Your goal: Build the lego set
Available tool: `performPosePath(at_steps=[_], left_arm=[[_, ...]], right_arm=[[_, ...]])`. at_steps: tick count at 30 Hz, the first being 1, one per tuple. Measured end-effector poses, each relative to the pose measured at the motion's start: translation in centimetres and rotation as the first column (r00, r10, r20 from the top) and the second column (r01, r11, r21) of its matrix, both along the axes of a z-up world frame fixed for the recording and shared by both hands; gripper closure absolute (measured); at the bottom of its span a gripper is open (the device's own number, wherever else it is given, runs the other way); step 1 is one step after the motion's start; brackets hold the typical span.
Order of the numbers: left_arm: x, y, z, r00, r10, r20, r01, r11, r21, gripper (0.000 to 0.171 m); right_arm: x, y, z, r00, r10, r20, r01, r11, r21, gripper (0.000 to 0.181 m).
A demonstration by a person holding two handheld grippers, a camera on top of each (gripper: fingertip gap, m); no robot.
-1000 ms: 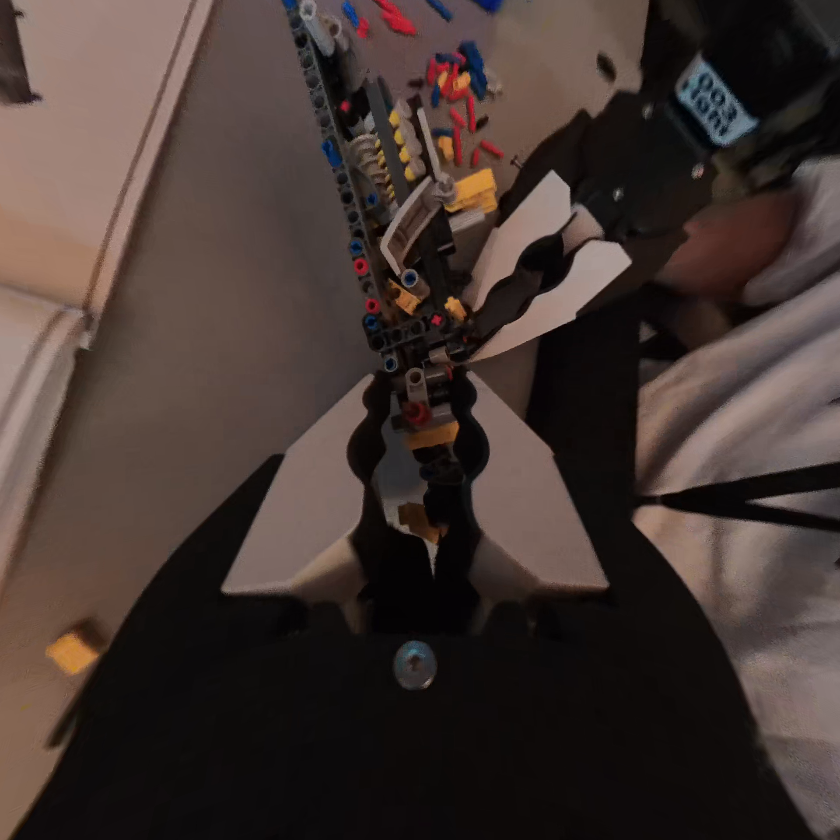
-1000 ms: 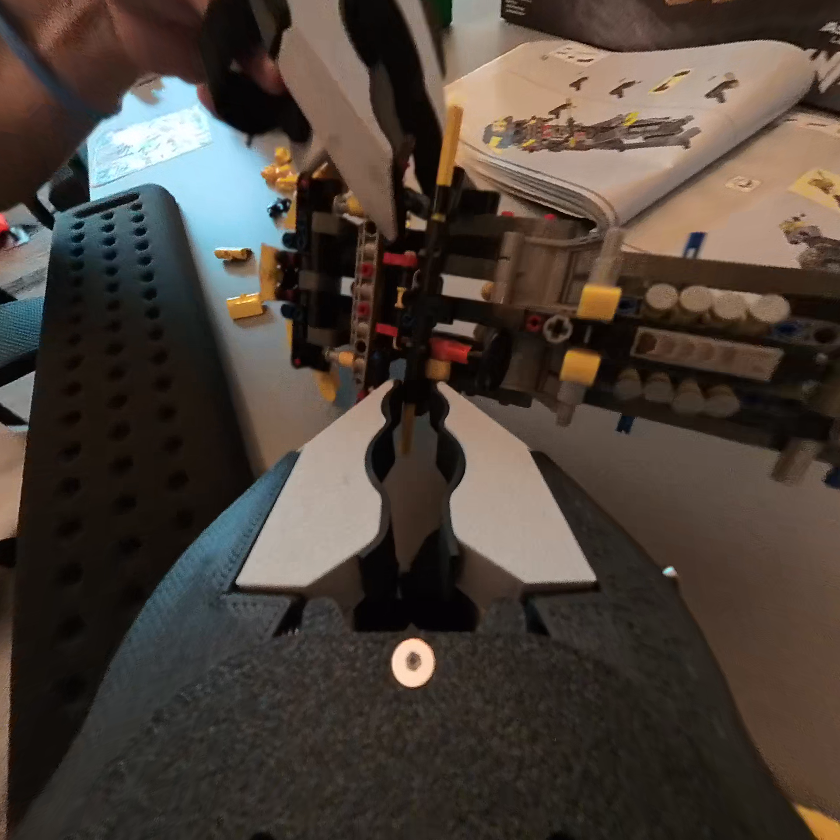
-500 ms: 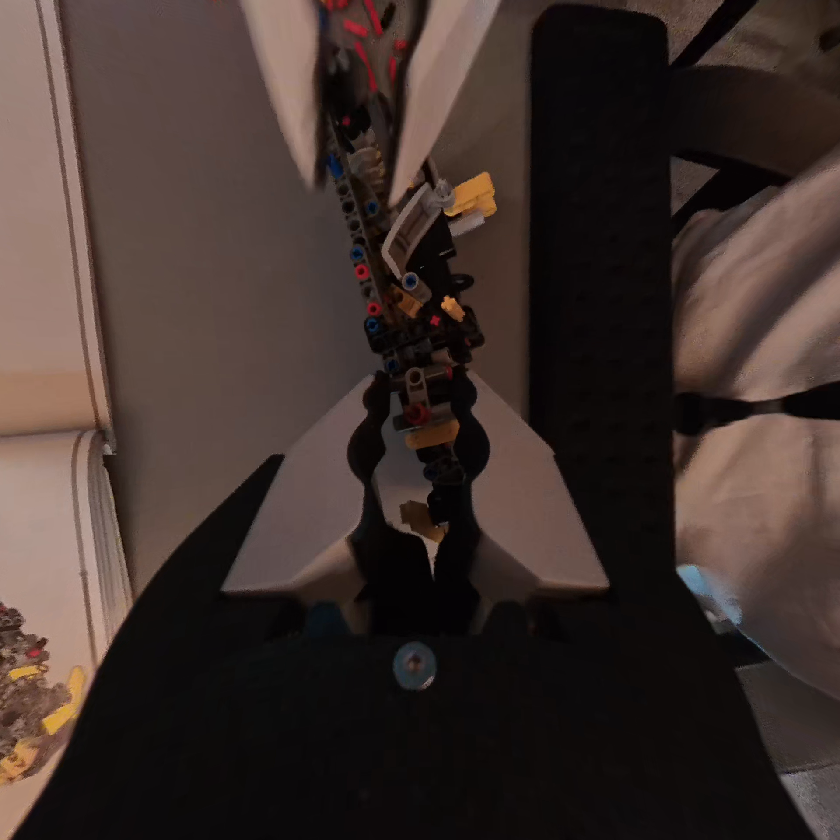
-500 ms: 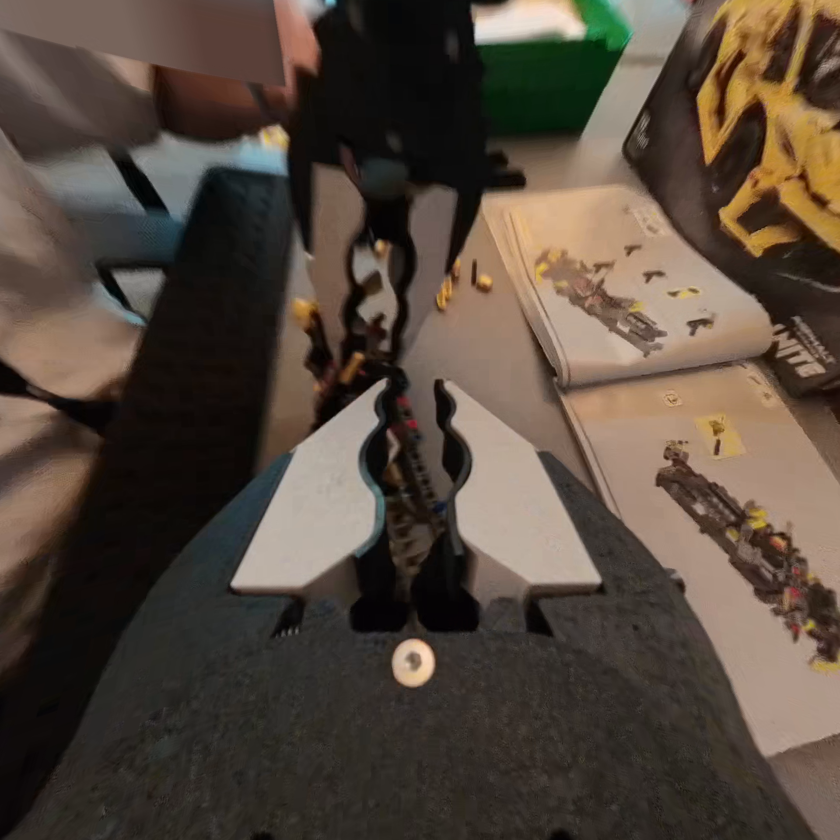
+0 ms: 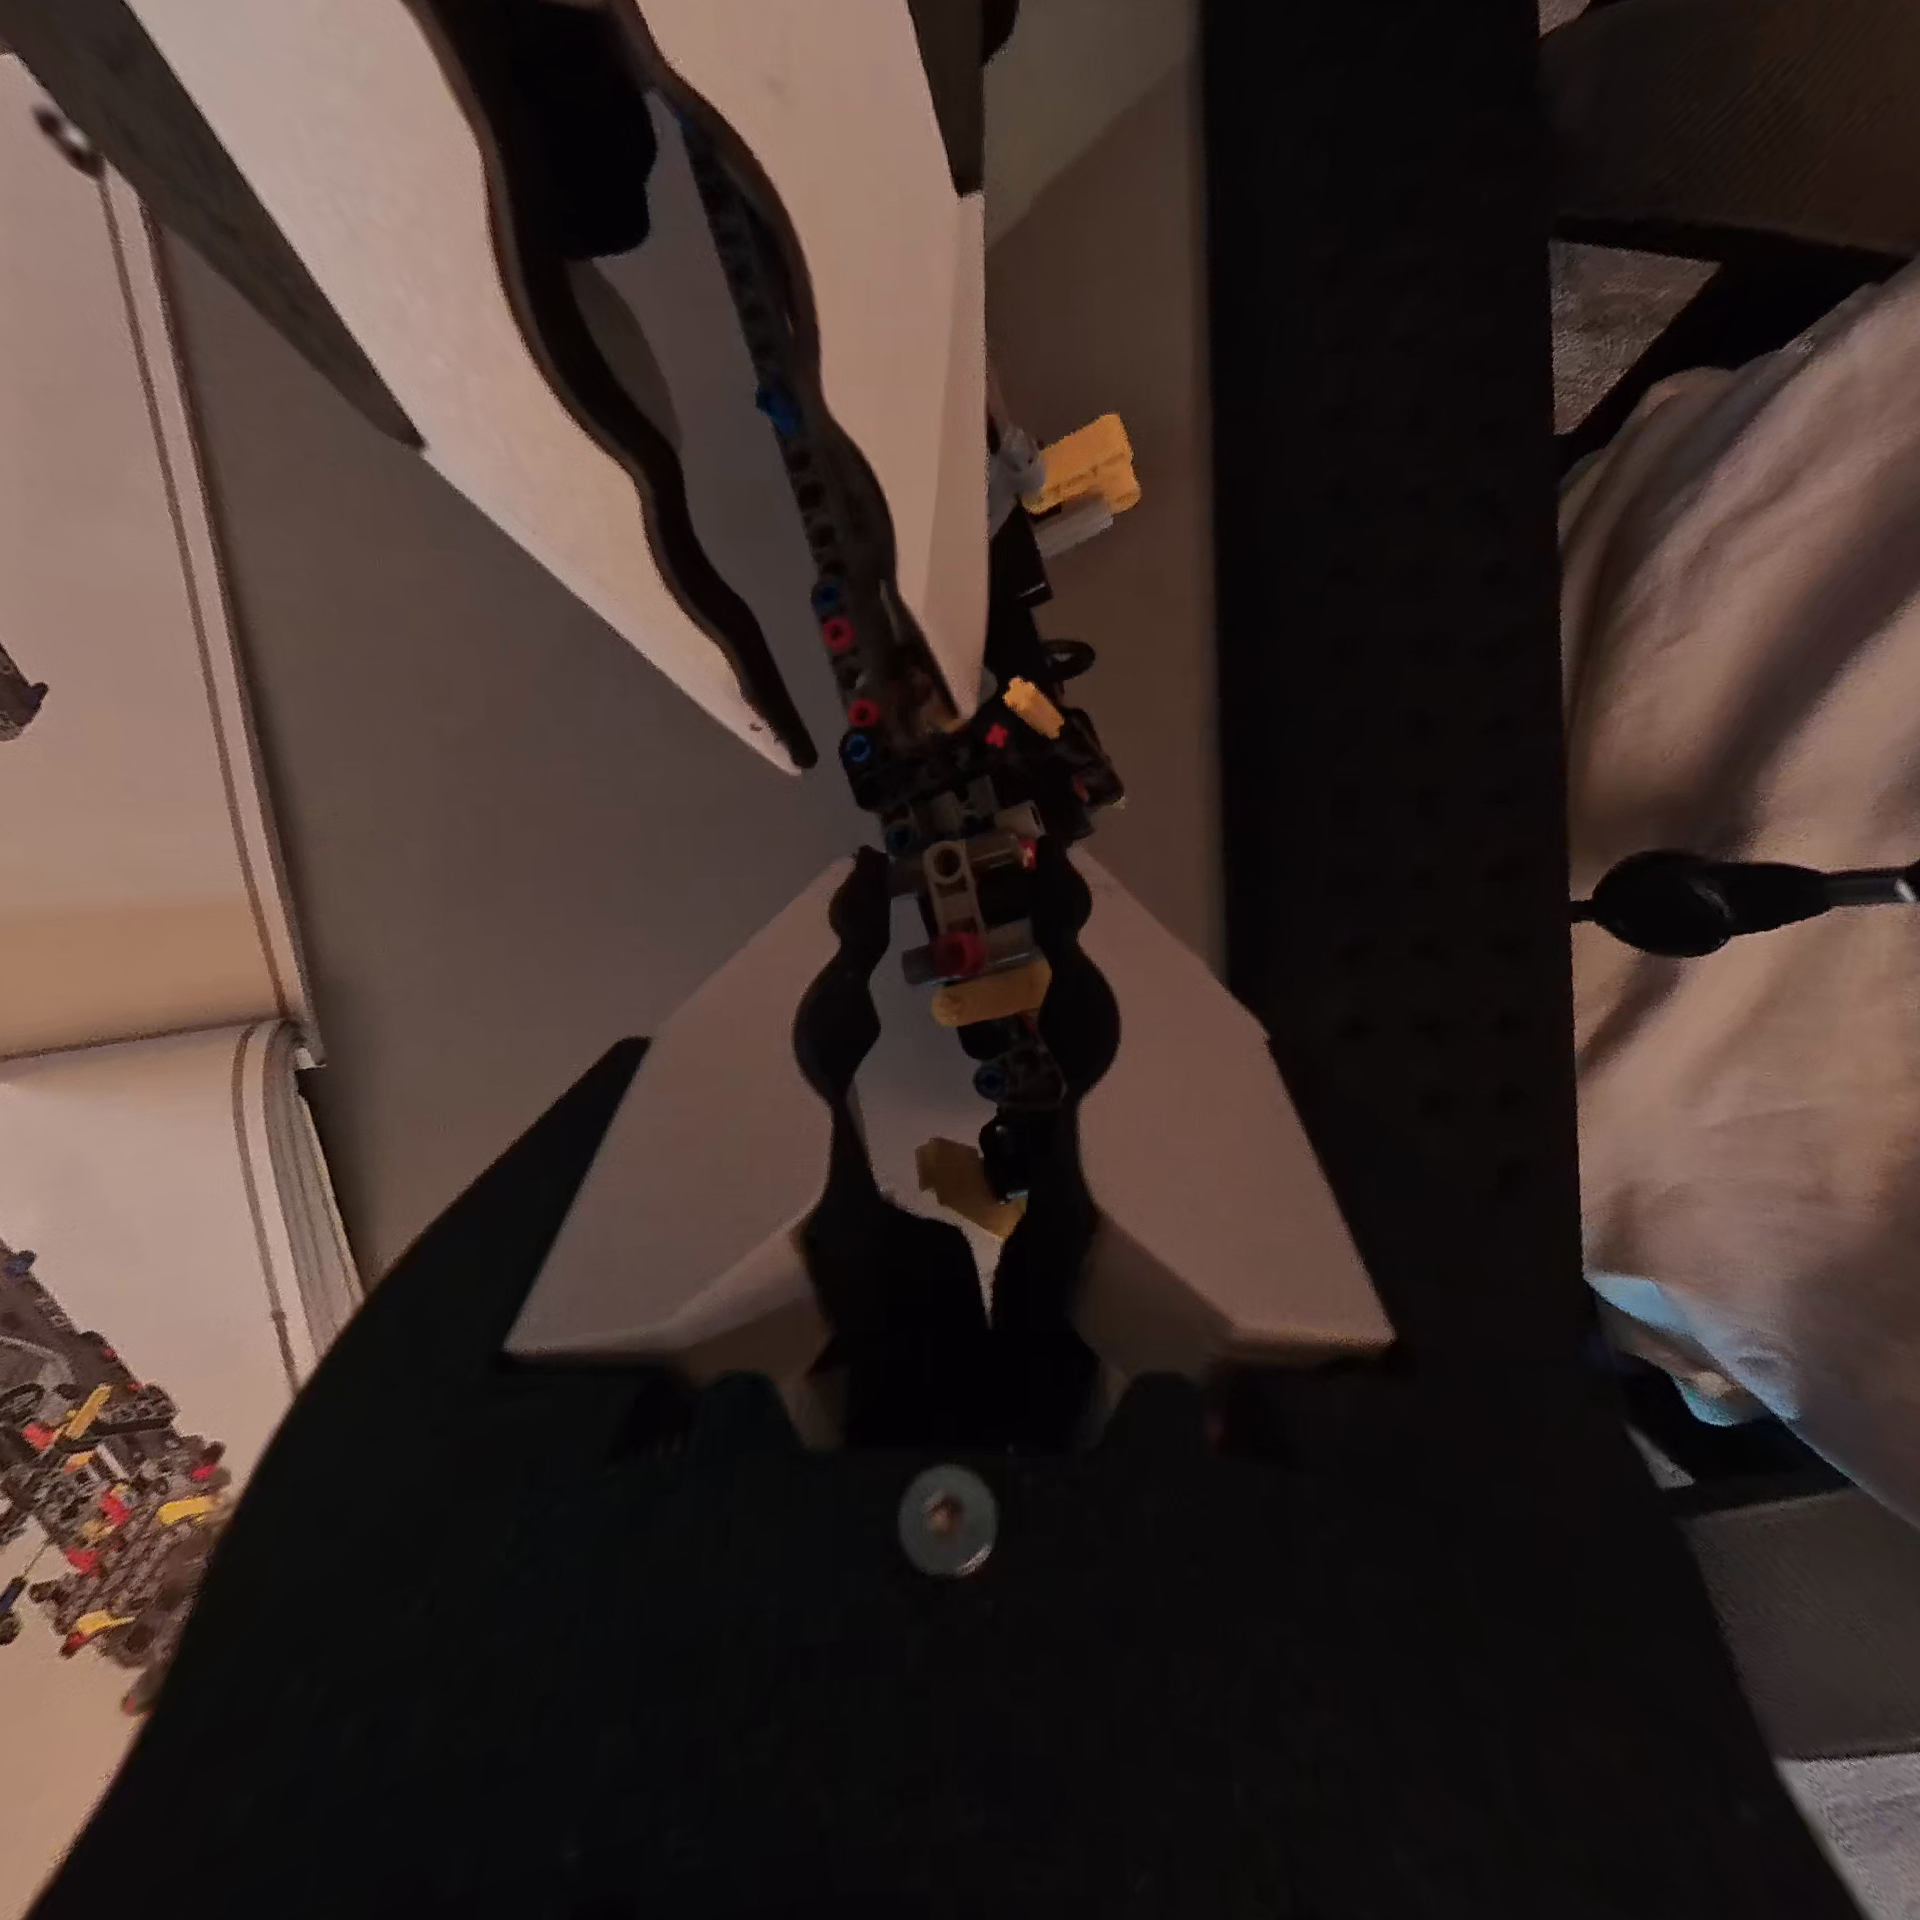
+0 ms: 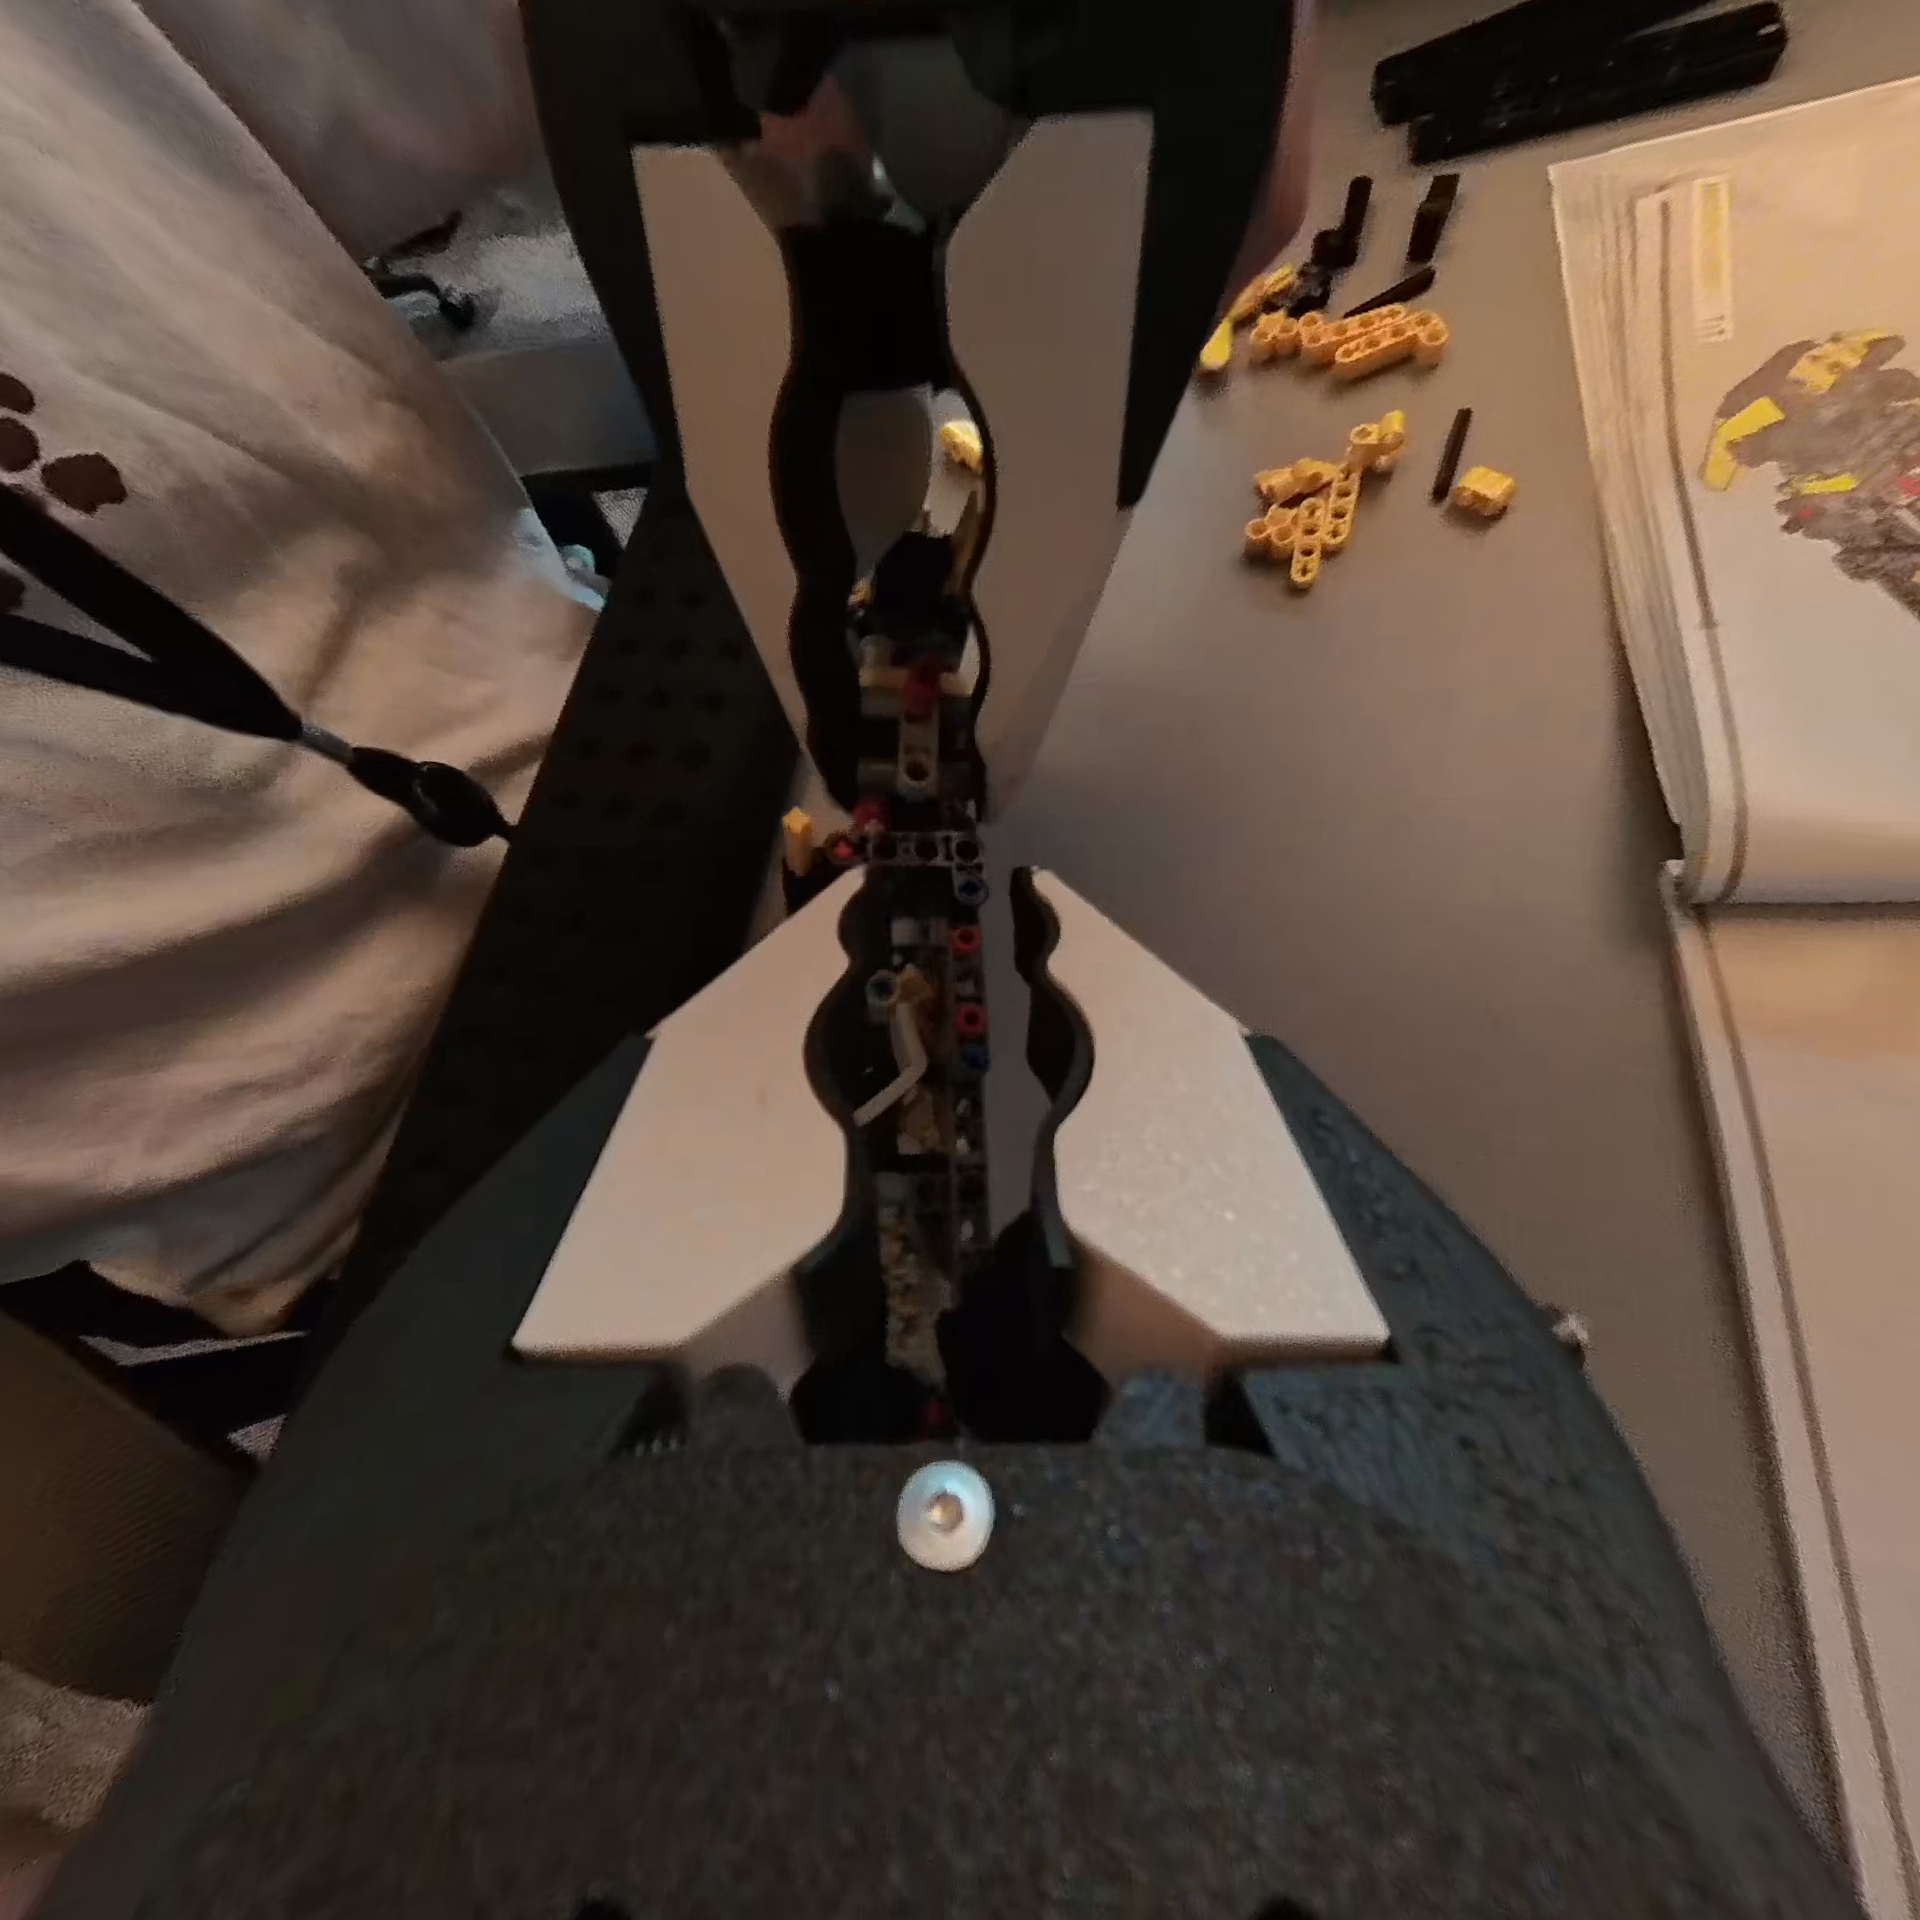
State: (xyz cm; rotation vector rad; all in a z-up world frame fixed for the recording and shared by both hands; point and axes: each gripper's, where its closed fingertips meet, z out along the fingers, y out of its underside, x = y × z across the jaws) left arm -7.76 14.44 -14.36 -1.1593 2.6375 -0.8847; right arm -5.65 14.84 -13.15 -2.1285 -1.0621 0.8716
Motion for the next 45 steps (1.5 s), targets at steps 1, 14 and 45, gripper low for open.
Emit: performPosePath(at_steps=[1,14,45], left_arm=[[0.0,0.0,0.0,1.000,-0.009,0.003,0.009,1.000,0.007,0.146],[0.3,-0.3,1.5,0.996,0.006,0.094,0.009,0.987,-0.160,0.140],[2.4,1.5,-1.5,0.961,0.137,0.241,-0.066,0.958,-0.280,0.148]], right_arm=[[0.0,-0.3,-0.2,1.000,0.011,0.004,-0.011,1.000,-0.014,0.156],[0.0,0.4,-0.9,1.000,-0.016,0.014,0.015,0.997,0.080,0.174],[2.0,1.8,-0.3,0.990,-0.124,-0.070,0.137,0.964,0.229,0.176]])
